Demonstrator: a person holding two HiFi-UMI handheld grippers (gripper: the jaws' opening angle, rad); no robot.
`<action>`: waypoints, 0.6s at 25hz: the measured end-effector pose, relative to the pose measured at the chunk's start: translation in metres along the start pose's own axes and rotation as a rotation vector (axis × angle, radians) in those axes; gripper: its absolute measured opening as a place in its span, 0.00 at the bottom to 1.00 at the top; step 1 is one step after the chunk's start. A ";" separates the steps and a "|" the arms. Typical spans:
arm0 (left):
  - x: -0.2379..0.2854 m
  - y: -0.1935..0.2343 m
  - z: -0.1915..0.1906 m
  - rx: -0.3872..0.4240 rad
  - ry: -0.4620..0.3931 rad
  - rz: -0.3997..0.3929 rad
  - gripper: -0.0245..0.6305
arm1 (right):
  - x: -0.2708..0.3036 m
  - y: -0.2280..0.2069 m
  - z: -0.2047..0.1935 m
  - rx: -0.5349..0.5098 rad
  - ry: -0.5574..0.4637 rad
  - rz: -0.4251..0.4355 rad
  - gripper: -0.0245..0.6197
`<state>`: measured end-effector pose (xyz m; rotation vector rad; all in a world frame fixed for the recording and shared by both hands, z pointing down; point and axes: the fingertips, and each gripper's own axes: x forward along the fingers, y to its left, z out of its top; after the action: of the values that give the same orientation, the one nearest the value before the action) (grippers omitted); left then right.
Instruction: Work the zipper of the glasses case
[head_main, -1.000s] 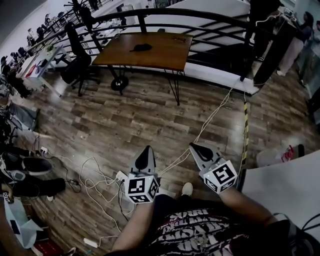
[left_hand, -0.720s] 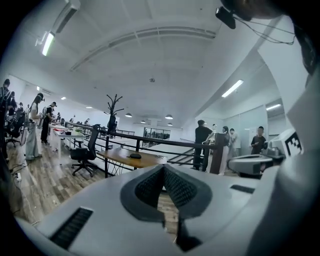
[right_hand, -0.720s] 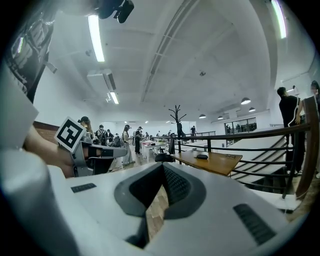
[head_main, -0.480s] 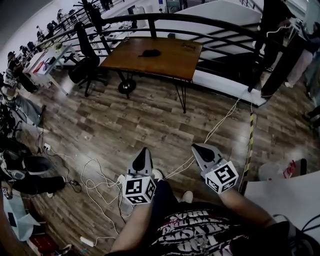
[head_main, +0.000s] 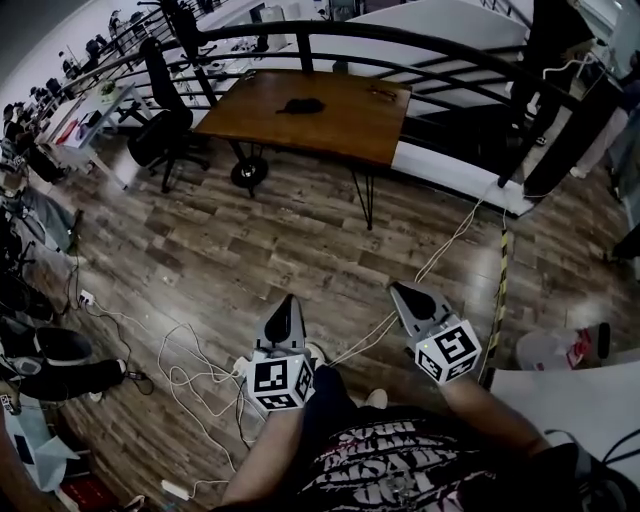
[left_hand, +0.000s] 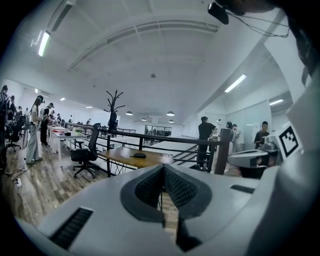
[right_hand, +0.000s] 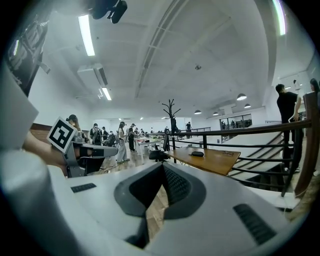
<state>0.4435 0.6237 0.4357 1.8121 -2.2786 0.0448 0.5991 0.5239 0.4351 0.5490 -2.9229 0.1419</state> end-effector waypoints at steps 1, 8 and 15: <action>0.006 0.007 0.000 0.001 0.003 0.001 0.05 | 0.009 -0.002 0.001 0.001 0.001 -0.004 0.03; 0.053 0.075 0.009 0.000 0.025 0.002 0.05 | 0.084 0.003 0.013 0.003 0.014 0.011 0.03; 0.094 0.136 0.029 -0.010 0.007 -0.029 0.05 | 0.158 0.016 0.030 -0.012 0.019 0.017 0.03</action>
<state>0.2881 0.5612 0.4424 1.8370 -2.2428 0.0348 0.4438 0.4799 0.4327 0.5181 -2.9090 0.1304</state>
